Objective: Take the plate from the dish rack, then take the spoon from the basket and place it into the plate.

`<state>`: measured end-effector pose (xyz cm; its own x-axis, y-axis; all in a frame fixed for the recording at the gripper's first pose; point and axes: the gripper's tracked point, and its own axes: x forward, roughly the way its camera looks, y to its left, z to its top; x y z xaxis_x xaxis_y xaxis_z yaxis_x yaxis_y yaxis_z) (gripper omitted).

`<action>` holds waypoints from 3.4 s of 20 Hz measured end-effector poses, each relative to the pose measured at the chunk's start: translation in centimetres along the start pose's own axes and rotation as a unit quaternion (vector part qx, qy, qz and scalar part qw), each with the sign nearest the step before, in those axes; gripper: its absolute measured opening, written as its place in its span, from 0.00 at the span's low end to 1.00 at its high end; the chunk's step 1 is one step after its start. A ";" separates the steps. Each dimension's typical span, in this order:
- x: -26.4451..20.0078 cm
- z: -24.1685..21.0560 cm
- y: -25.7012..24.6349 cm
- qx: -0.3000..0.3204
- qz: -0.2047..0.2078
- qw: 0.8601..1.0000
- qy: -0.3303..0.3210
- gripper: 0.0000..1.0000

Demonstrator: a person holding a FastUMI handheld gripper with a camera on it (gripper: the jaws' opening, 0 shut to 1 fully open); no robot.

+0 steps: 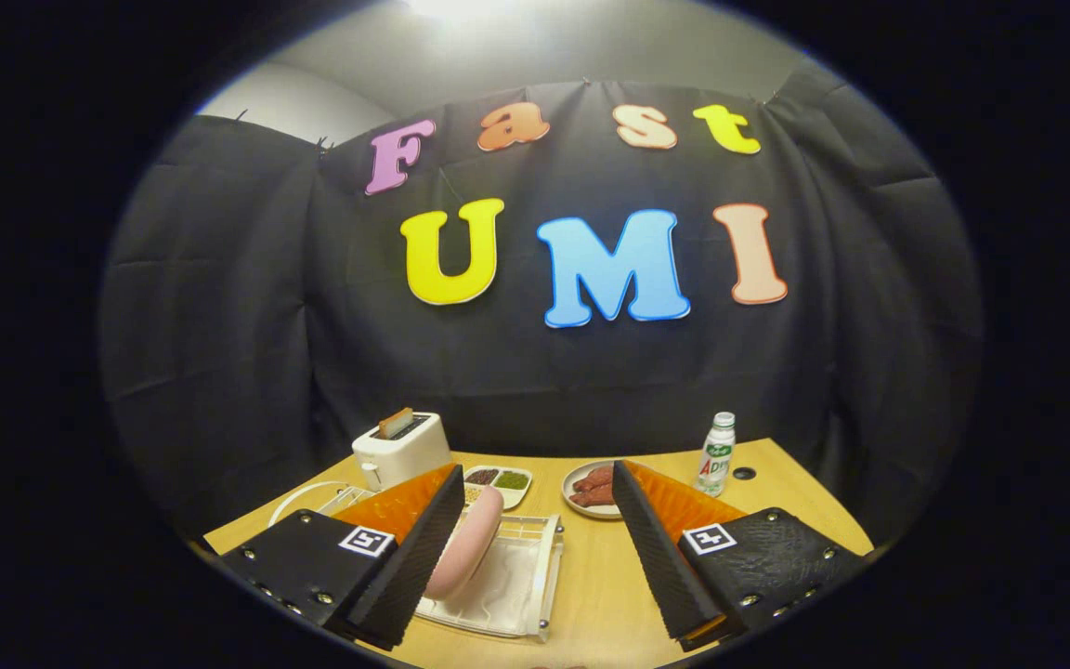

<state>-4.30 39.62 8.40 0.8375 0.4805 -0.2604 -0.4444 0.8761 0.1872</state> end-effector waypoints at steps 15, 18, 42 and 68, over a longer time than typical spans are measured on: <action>10.9 -11.3 3.7 0.061 0.021 0.946 0.319 0.86; 11.4 -13.0 3.8 0.055 0.017 0.935 0.351 0.80; 11.7 -11.6 2.3 -0.056 -0.046 0.912 0.405 0.31; 10.8 -7.1 0.7 -0.099 -0.046 0.924 0.365 0.17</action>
<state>2.14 45.70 -1.03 0.4679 0.2400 -0.8506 -0.4924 0.8700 -0.0254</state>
